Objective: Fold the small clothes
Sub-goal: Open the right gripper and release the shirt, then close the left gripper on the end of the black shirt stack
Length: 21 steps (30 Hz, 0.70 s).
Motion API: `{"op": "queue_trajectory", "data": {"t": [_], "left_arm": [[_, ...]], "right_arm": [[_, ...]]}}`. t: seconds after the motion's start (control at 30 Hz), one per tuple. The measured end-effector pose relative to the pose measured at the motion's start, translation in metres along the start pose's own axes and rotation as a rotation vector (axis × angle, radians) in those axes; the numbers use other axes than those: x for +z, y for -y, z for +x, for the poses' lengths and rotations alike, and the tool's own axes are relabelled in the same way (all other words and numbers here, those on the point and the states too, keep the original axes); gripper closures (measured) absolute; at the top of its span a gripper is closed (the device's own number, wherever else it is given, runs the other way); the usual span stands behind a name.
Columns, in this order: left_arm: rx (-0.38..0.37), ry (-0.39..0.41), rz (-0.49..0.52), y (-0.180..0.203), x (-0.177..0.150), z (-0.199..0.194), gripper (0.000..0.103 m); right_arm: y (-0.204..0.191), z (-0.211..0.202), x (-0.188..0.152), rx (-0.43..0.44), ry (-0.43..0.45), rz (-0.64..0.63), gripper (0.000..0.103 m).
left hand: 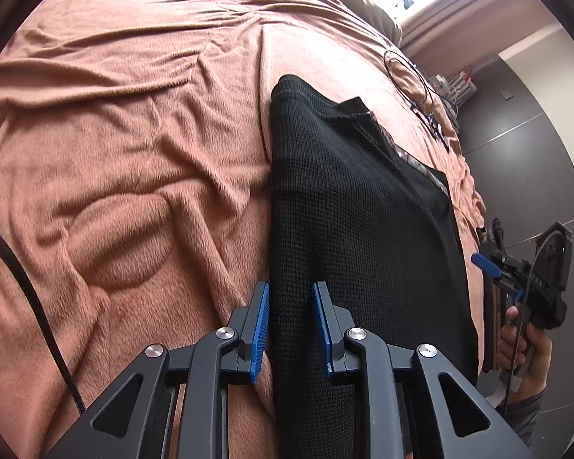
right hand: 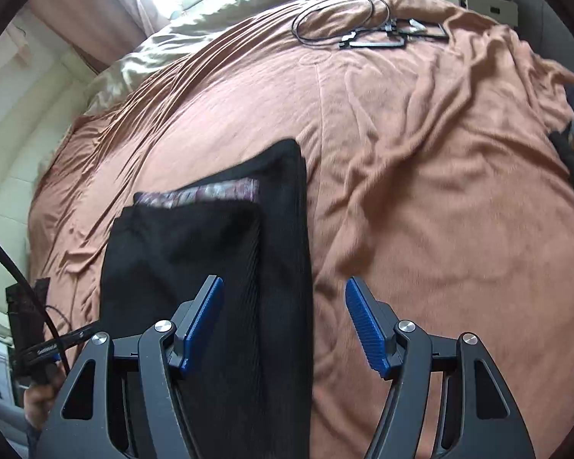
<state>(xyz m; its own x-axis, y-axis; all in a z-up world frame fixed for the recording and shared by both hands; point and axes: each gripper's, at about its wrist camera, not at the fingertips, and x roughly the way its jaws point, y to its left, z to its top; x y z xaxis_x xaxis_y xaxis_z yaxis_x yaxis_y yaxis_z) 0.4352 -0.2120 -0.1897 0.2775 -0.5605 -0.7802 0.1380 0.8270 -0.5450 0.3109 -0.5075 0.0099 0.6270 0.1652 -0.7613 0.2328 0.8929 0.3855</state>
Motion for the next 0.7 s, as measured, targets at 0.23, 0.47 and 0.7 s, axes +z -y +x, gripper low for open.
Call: {"op": "queue_trajectory", "data": {"t": [0.23,0.47,0.7], "left_arm": [[-0.025,-0.034,-0.011,0.003,-0.020,-0.007,0.078],[-0.025,-0.057,-0.010,0.004,-0.041,-0.013,0.078],[-0.049,-0.076,-0.034,0.002,-0.064,-0.020,0.077]], "right_arm": [[0.019,-0.014,-0.060,0.048,-0.055,0.067,0.038],[0.038,-0.029,-0.104,0.125,-0.017,0.154,0.038],[0.045,-0.044,-0.132,0.174,-0.004,0.187,0.038]]}}
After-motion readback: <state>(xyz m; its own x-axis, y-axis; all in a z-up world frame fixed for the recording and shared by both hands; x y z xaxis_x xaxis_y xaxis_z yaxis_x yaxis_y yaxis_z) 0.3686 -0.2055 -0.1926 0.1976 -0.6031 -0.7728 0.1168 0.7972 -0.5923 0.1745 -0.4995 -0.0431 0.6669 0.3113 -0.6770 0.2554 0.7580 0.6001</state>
